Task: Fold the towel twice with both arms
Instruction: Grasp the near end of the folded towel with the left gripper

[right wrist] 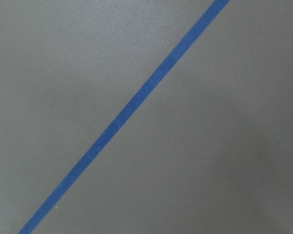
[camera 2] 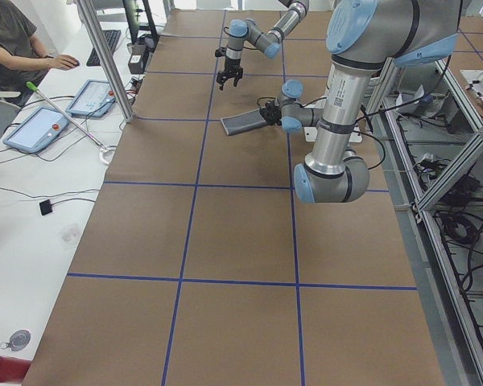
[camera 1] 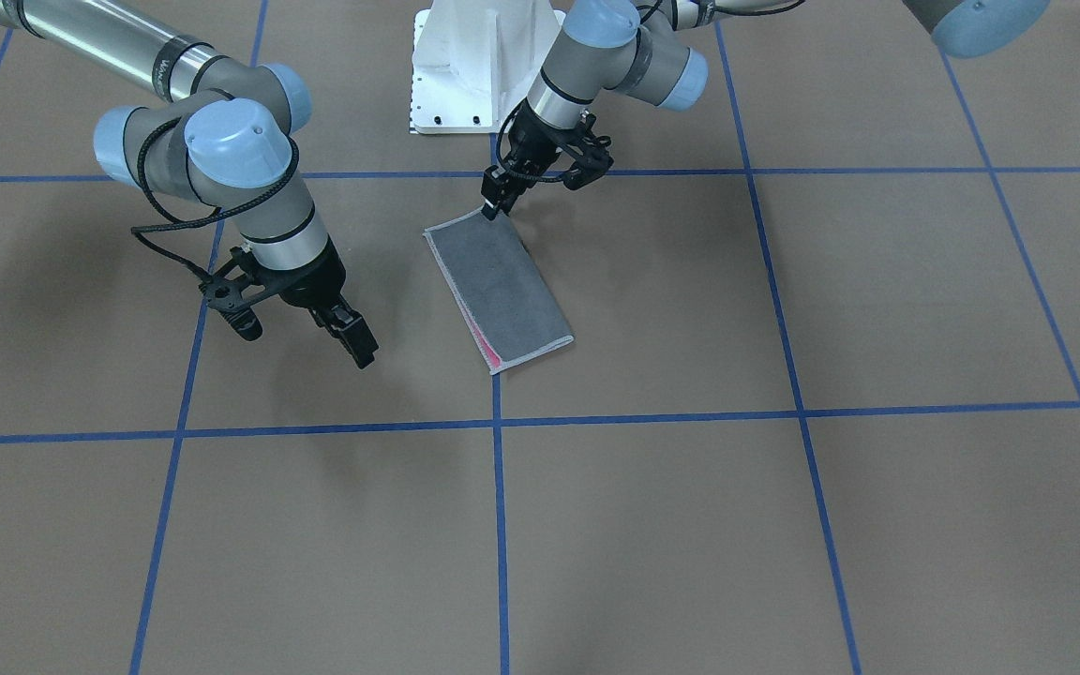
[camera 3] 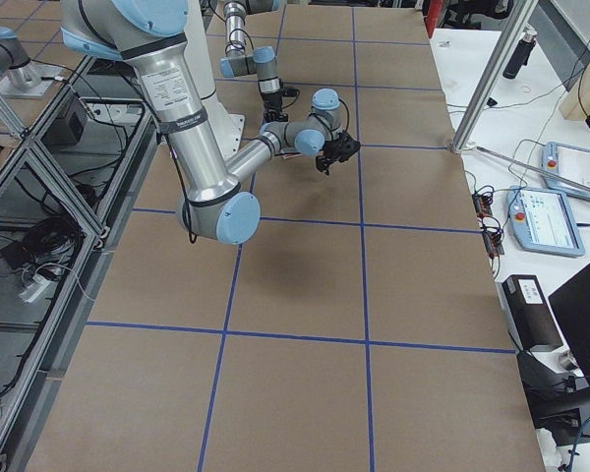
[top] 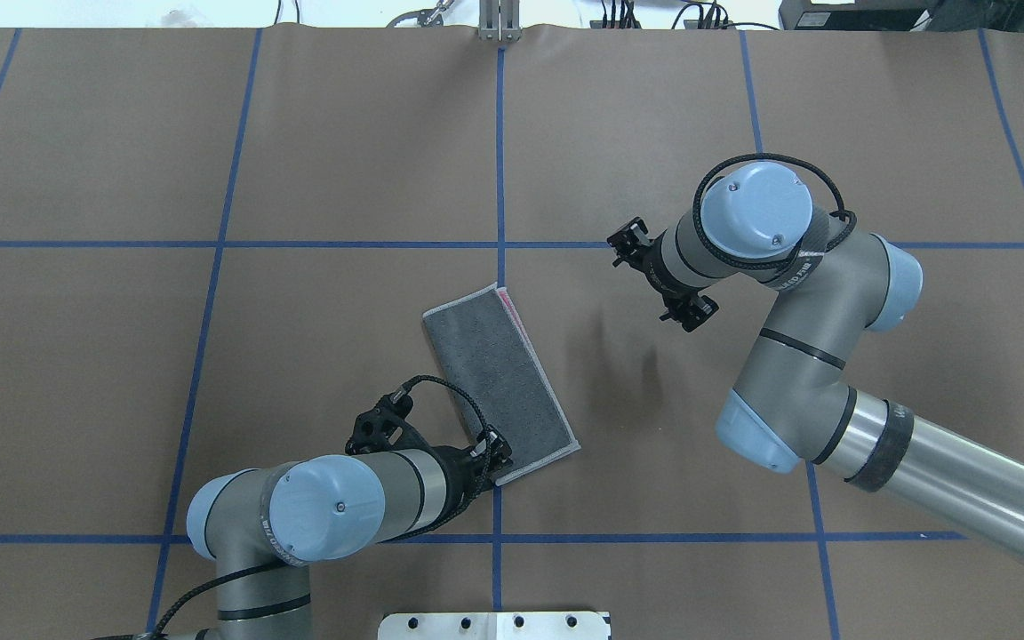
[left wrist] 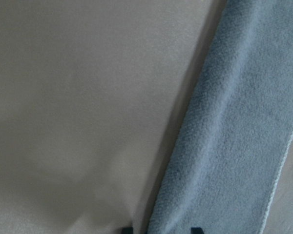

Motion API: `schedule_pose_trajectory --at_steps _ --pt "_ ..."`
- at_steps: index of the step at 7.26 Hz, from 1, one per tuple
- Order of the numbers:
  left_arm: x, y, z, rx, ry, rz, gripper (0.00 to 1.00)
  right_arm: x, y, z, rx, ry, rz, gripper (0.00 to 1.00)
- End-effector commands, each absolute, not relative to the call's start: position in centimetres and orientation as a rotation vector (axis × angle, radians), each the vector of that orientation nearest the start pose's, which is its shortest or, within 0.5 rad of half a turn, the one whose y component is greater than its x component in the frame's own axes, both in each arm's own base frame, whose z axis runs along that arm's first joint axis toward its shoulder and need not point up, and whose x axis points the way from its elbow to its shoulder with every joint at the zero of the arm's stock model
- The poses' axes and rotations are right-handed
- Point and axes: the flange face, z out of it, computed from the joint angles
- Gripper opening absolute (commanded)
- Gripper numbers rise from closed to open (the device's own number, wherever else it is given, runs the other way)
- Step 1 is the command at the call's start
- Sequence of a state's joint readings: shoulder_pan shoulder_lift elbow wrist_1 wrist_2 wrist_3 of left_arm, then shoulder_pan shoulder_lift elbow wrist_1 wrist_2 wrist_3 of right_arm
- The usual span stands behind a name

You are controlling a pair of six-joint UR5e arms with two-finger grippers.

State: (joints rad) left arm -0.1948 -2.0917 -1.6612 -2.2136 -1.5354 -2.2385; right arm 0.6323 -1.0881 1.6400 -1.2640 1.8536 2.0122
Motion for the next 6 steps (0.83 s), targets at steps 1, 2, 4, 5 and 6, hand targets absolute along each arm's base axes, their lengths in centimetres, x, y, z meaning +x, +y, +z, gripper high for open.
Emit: schedule_pose_trajectory --at_steps 1,2,4,5,6 --pt "61.8 -26.1 24.0 -0.274 1.268 -0.766 0.01 -47.7 -48.0 31.7 -0.186 -0.911 0.881 1.0" --pt "61.6 -26.2 23.7 -0.275 1.274 -0.766 0.0 -47.6 -48.0 31.6 -0.185 -0.911 0.882 1.0" --pt "60.5 -26.7 22.6 -0.275 1.302 -0.768 0.0 -47.6 -48.1 31.6 -0.18 -0.913 0.883 1.0" --pt "59.0 -27.6 21.2 -0.272 1.338 -0.779 0.0 -47.6 -48.1 31.7 -0.18 -0.91 0.883 1.0" --pt "57.9 -29.7 20.8 -0.291 1.349 -0.832 0.0 -47.7 -48.1 31.9 -0.178 -0.907 0.883 1.0"
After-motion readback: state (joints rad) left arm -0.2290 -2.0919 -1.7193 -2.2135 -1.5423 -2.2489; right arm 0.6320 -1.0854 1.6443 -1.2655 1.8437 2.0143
